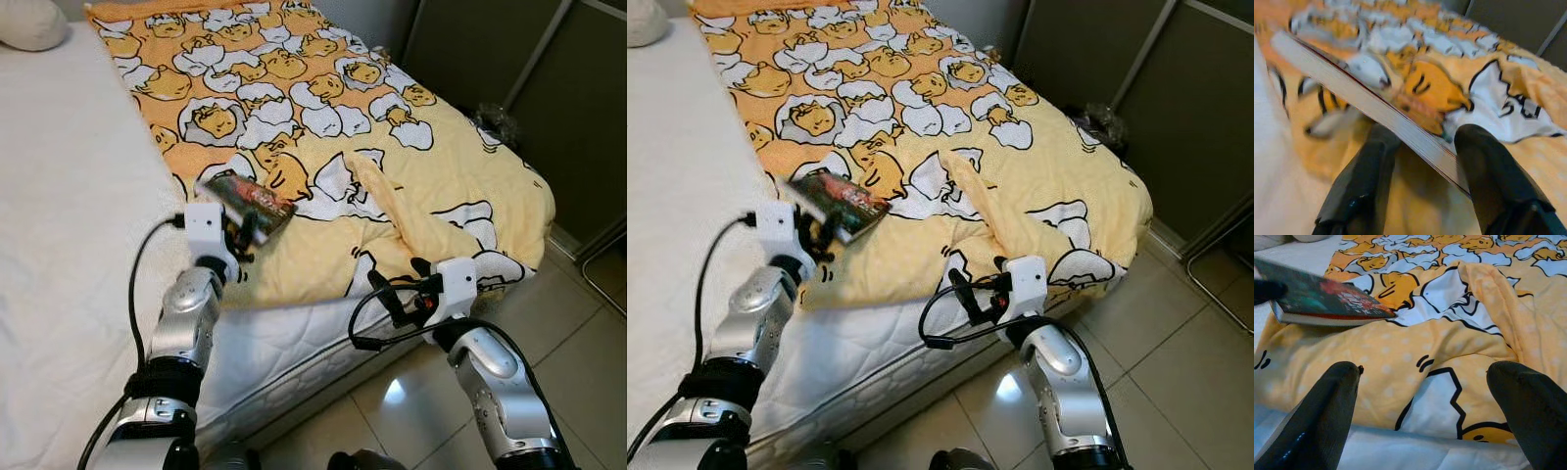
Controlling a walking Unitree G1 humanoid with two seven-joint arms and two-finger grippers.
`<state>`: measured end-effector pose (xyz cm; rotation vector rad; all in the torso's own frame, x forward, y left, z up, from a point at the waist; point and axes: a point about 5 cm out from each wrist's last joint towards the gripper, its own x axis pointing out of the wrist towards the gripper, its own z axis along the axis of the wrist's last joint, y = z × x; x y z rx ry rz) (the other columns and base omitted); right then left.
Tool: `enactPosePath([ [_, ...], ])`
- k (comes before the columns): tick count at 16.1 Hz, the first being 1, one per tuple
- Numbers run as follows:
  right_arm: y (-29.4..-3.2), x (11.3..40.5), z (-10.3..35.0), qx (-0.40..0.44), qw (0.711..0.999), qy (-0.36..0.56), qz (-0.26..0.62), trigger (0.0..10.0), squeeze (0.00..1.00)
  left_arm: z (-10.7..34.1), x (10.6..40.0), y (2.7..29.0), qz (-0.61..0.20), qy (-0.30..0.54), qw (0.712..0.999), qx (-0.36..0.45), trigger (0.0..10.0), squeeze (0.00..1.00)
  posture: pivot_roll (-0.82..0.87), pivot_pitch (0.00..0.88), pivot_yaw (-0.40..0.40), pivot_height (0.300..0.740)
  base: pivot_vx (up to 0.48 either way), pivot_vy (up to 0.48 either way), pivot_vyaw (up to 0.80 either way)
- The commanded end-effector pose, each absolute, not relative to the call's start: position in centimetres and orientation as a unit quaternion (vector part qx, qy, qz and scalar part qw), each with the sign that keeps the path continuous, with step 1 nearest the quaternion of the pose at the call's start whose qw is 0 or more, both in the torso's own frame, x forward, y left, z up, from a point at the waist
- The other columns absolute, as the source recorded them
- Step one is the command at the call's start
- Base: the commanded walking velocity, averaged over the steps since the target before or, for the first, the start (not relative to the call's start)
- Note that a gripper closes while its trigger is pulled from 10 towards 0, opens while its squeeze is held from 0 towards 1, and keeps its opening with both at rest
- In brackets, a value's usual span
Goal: Clean up the room
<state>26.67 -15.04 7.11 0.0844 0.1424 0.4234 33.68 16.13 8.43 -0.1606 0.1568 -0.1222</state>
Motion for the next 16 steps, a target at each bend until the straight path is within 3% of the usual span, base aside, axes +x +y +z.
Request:
enactPosePath([
  [1,-15.5,26.5,7.3,0.034,0.976,0.068,0.205,10.0,0.00,8.2,34.0,15.3,-0.073,0.101,0.984,-0.124,10.0,0.41,-0.08,0.029,-0.064,0.740,0.000,0.000,0.00],
  [2,-15.5,26.5,7.3,0.034,0.976,0.068,0.205,10.0,0.00,7.8,34.0,14.9,-0.075,0.113,0.978,-0.159,0.0,0.41,-0.08,0.030,-0.063,0.740,0.000,0.000,0.00],
  [3,-15.5,26.5,7.3,0.034,0.976,0.068,0.204,10.0,0.00,7.7,34.0,14.8,-0.073,0.117,0.973,-0.184,0.0,0.38,-0.08,0.030,-0.063,0.740,0.000,0.000,0.00],
  [4,-15.5,26.5,7.3,0.034,0.976,0.068,0.204,10.0,0.00,7.7,34.1,14.7,-0.072,0.118,0.971,-0.196,0.0,0.00,-0.08,0.032,-0.061,0.740,0.000,0.000,0.00],
  [9,-15.5,26.5,7.2,0.033,0.976,0.069,0.202,10.0,0.00,7.4,34.7,15.5,0.004,0.137,0.920,-0.366,0.0,0.00,-0.08,0.033,-0.059,0.740,0.000,0.000,0.00],
  [12,-15.5,26.5,7.3,0.033,0.977,0.068,0.201,10.0,0.00,7.5,34.7,16.1,0.013,0.127,0.926,-0.355,0.0,0.00,-0.08,0.032,-0.059,0.740,0.000,0.000,0.00],
  [13,-15.5,26.5,7.3,0.033,0.977,0.068,0.200,10.0,0.00,7.6,34.6,16.4,0.002,0.119,0.946,-0.300,0.0,0.00,-0.08,0.030,-0.058,0.740,0.000,0.000,0.00],
  [16,-15.6,26.6,7.3,0.033,0.977,0.068,0.199,10.0,0.00,8.2,34.3,17.7,0.000,0.092,0.970,-0.227,0.0,0.00,-0.07,0.028,-0.058,0.740,0.000,0.000,0.00],
])
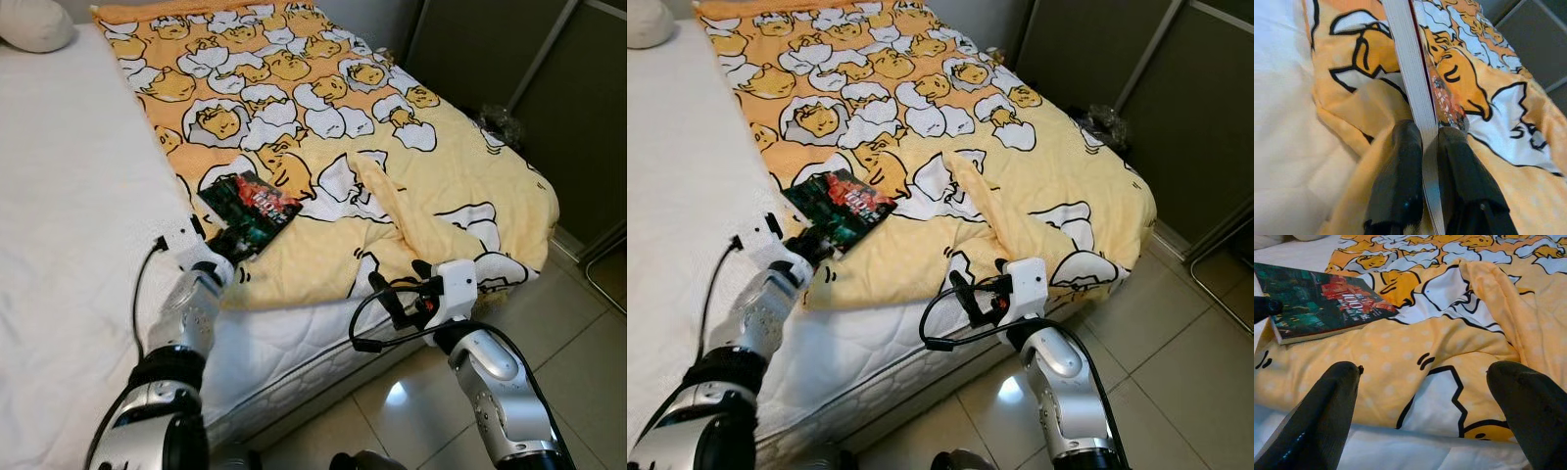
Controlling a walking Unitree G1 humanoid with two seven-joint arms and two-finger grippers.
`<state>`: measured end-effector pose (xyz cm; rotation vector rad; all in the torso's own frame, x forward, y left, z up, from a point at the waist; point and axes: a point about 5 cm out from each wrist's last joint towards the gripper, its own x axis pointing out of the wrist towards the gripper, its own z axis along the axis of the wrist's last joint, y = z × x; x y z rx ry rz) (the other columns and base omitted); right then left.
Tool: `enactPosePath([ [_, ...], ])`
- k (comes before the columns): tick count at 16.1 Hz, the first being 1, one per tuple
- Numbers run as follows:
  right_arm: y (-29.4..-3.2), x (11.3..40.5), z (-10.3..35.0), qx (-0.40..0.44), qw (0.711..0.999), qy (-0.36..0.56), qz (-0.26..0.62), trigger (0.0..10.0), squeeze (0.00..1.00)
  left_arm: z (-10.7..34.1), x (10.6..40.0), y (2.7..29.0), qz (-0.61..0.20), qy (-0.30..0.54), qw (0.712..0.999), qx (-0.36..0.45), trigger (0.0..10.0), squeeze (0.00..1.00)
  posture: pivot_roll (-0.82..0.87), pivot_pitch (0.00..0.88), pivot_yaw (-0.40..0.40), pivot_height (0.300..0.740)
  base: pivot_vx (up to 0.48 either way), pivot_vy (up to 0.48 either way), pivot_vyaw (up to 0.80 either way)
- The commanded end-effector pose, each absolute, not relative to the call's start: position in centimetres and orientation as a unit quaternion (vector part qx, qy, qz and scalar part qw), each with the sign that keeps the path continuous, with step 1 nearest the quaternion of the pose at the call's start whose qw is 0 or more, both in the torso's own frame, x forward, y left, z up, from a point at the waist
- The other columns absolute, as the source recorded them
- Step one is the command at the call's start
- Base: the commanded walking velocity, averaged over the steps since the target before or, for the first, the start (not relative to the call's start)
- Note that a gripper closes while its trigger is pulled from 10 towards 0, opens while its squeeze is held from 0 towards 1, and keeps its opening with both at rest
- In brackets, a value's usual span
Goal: Clean up the room
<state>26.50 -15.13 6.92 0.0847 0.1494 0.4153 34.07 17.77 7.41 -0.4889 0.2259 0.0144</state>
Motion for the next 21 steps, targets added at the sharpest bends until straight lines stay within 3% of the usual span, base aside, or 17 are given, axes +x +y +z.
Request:
enactPosePath([
  [1,-15.5,26.7,7.3,0.034,0.977,0.068,0.199,10.0,0.00,8.8,34.4,18.3,0.005,0.075,0.973,-0.217,0.0,0.00,-0.07,0.025,-0.058,0.740,0.000,0.000,0.00],
  [5,-15.6,27.3,7.4,0.045,0.978,0.068,0.192,10.0,0.00,12.9,34.2,20.1,0.035,-0.034,0.994,-0.102,0.0,0.00,-0.05,0.018,-0.061,0.740,0.000,0.000,0.00],
  [6,-15.7,27.7,7.8,0.057,0.980,0.061,0.183,10.0,0.00,13.9,33.4,21.3,0.072,-0.069,0.995,-0.014,0.0,0.00,-0.04,0.016,-0.061,0.740,0.000,0.000,0.00],
  [9,-16.3,28.7,8.6,0.057,0.985,0.054,0.156,10.0,0.00,11.8,30.3,23.4,0.140,-0.029,0.988,0.049,0.0,0.00,-0.03,0.009,-0.050,0.740,0.000,0.000,0.19],
  [12,-16.3,29.8,8.7,0.059,0.985,0.056,0.154,10.0,0.00,8.8,26.7,20.8,0.129,0.030,0.990,0.047,0.0,0.00,0.02,0.000,-0.065,0.740,0.000,0.000,0.53],
  [14,-16.1,30.1,8.8,0.060,0.984,0.056,0.159,10.0,0.00,8.8,26.7,19.8,0.114,0.029,0.992,0.047,0.0,0.00,0.03,0.000,-0.074,0.740,0.000,0.000,0.50],
  [15,-15.4,30.7,8.8,0.060,0.981,0.058,0.178,10.0,0.00,9.7,26.8,18.1,0.081,0.006,0.995,0.056,0.0,0.00,0.06,0.000,-0.090,0.740,0.000,0.000,0.48],
  [21,-14.4,31.4,8.5,0.069,0.975,0.065,0.203,10.0,0.00,10.9,26.6,17.2,0.068,-0.011,0.993,0.098,0.0,0.00,0.10,0.000,-0.121,0.740,0.000,0.000,0.46],
])
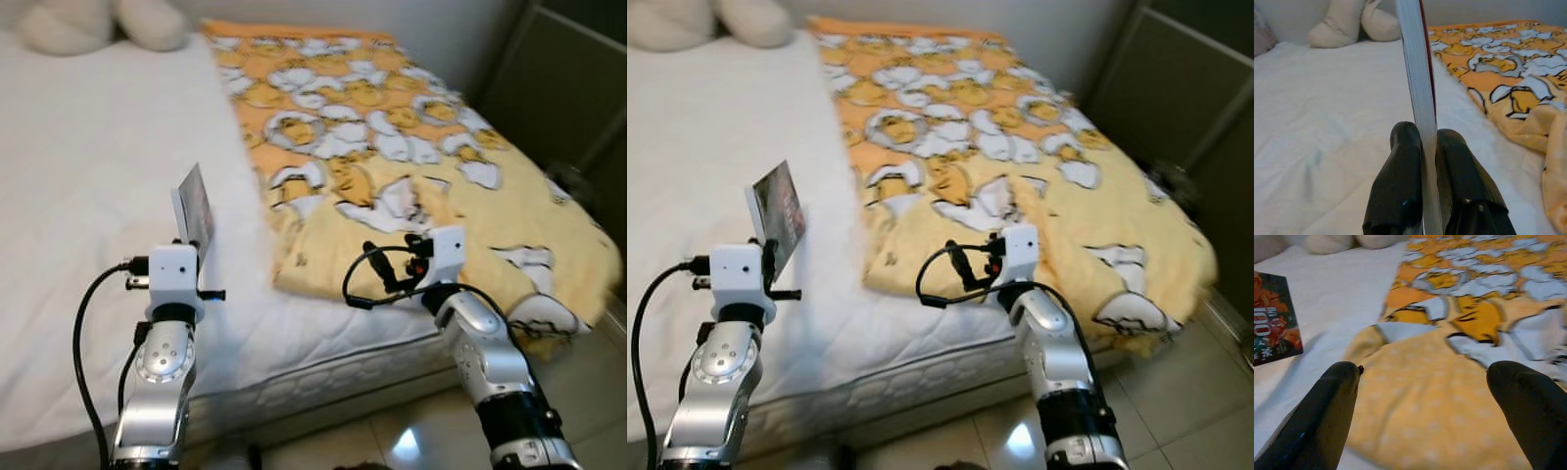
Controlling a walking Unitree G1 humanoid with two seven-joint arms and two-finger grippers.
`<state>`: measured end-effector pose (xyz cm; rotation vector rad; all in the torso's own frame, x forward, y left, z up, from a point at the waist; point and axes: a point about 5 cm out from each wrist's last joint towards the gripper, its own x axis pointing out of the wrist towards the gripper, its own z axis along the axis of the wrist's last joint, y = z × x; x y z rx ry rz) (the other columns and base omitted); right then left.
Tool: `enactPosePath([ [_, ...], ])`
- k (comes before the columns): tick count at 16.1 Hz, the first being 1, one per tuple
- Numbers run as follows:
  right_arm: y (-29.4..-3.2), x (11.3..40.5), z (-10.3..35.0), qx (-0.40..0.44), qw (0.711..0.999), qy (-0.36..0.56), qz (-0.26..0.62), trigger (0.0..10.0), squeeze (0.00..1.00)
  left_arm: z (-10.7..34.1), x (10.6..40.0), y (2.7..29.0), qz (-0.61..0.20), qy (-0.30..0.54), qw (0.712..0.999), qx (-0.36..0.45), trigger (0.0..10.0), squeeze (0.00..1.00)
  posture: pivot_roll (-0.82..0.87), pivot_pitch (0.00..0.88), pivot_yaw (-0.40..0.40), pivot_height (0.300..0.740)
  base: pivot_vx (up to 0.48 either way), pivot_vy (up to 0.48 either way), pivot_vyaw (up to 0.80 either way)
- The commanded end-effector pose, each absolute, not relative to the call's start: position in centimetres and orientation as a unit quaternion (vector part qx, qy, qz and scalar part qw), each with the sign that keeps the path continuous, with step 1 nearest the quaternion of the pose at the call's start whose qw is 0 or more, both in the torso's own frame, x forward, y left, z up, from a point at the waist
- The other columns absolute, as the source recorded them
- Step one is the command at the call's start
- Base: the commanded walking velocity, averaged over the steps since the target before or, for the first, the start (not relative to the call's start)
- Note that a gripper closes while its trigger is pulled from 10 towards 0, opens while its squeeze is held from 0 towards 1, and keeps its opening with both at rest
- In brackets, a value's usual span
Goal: Clean up the room
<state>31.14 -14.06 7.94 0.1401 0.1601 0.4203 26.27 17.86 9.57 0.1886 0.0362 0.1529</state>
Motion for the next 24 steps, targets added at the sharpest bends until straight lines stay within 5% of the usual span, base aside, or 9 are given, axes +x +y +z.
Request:
enactPosePath([
  [1,-14.1,31.5,8.4,0.071,0.972,0.068,0.214,10.0,0.00,10.9,26.5,16.9,0.064,-0.010,0.993,0.104,0.0,0.00,0.10,0.000,-0.128,0.740,0.000,0.000,0.46],
  [12,-14.3,31.7,8.1,0.048,0.975,0.067,0.204,10.0,0.00,9.1,26.1,17.7,0.084,0.026,0.992,0.088,0.0,0.00,0.11,0.000,-0.130,0.740,0.000,-0.153,0.45],
  [19,-17.4,30.6,6.6,0.056,0.990,0.076,0.106,10.0,0.00,9.4,26.5,19.1,0.069,0.057,0.980,0.175,0.0,0.00,0.11,0.000,-0.055,0.740,0.000,-0.404,0.45],
  [24,-16.5,31.2,6.6,0.096,0.991,0.060,0.065,10.0,0.00,10.7,28.5,19.1,0.043,0.045,0.982,0.179,0.0,0.00,0.11,0.000,0.014,0.740,0.000,0.000,0.00],
])
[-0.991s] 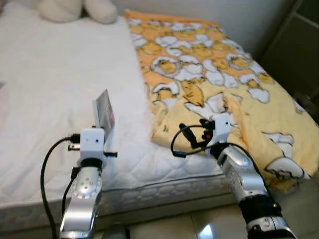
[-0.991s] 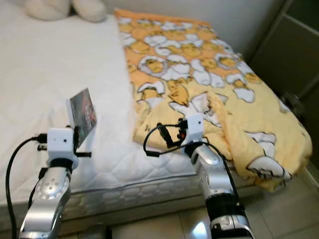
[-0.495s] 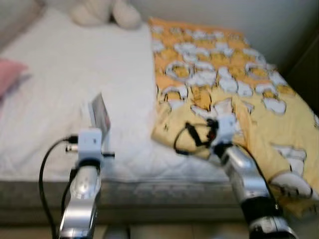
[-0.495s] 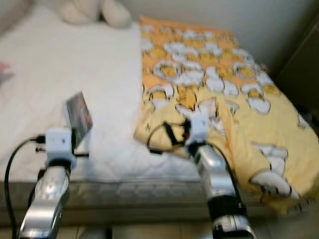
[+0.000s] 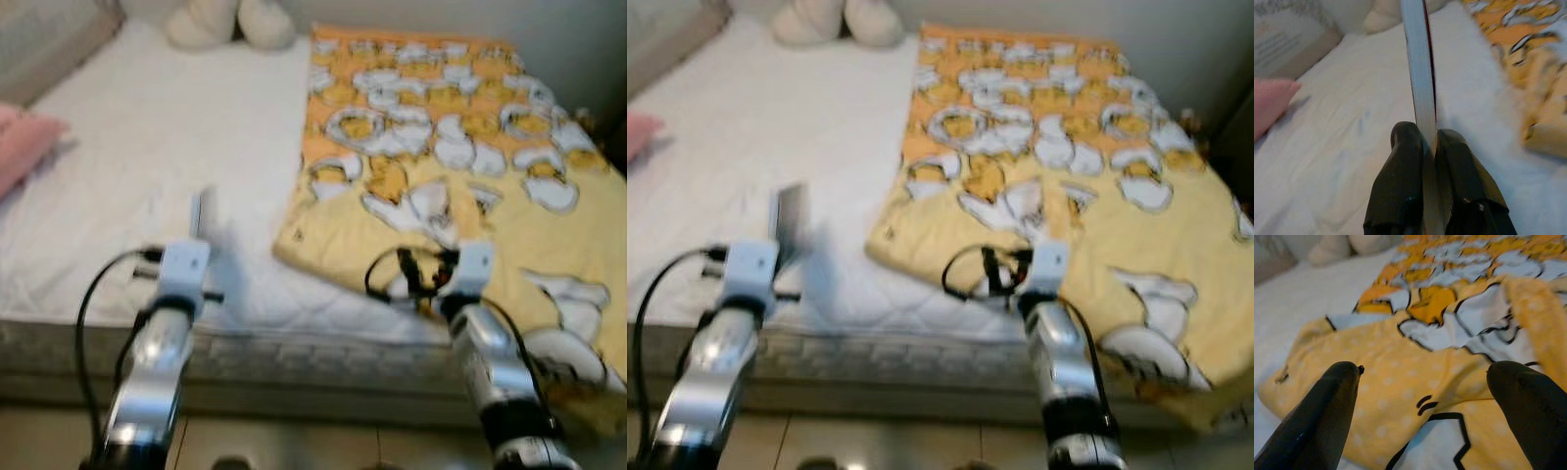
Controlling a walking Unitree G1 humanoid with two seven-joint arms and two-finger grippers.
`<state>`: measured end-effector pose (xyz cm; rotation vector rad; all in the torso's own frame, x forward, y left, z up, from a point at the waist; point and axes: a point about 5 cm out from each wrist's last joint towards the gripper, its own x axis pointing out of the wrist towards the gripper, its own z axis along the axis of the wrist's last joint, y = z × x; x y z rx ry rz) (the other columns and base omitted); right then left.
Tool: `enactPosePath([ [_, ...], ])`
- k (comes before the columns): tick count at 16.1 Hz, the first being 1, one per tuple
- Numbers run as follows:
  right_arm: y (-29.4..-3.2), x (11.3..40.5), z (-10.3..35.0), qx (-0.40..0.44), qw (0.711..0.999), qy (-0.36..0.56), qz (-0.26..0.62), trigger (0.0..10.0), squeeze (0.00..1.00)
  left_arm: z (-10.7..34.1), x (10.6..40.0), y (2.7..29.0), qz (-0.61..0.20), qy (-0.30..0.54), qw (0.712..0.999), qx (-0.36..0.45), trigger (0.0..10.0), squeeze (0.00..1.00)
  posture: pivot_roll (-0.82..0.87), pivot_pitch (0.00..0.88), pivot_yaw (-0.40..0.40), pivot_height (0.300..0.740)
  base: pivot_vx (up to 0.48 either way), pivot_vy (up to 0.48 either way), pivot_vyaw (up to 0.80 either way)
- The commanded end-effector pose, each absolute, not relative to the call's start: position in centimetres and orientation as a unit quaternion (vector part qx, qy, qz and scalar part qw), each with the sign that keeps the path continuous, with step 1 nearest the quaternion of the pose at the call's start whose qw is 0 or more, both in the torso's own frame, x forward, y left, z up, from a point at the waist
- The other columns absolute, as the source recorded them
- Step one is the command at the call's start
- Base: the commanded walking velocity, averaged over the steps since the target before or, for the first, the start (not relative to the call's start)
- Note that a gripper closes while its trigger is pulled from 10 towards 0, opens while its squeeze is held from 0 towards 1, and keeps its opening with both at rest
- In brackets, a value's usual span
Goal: Clean up the room
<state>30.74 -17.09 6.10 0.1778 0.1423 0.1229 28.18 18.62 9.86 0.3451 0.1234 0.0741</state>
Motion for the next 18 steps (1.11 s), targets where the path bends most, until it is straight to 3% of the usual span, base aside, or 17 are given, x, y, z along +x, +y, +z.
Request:
enactPosePath([
  [1,-16.5,31.2,6.6,0.096,0.992,0.058,0.063,10.0,0.00,10.8,28.6,19.1,0.040,0.043,0.982,0.180,0.0,0.00,0.11,0.000,0.016,0.740,0.000,0.000,0.00],
  [2,-16.4,31.3,6.7,0.100,0.992,0.052,0.056,10.0,0.00,11.4,29.0,19.0,0.029,0.033,0.981,0.189,6.2,0.00,0.11,0.000,0.027,0.740,0.000,0.000,0.00],
  [3,-16.4,31.3,6.7,0.099,0.992,0.049,0.052,10.0,0.00,11.7,29.3,19.0,0.022,0.029,0.981,0.189,10.0,0.00,0.11,0.000,0.030,0.740,0.000,0.000,0.00],
  [8,-16.0,31.6,7.0,0.100,0.993,0.039,0.057,10.0,0.00,12.4,30.5,18.5,0.033,0.017,0.988,0.152,10.0,0.00,0.09,0.000,0.020,0.740,0.000,0.000,0.00],
  [12,-15.9,32.0,7.8,0.062,0.994,0.028,0.089,10.0,0.00,11.5,30.6,17.7,0.068,0.031,0.989,0.128,10.0,0.00,0.07,0.000,-0.027,0.740,0.000,0.480,-0.65],
  [18,-16.1,33.0,9.5,0.044,0.991,0.014,0.129,10.0,0.00,10.1,29.8,15.6,0.060,0.050,0.991,0.111,10.0,0.00,0.06,0.000,-0.074,0.740,0.000,0.480,0.24],
])
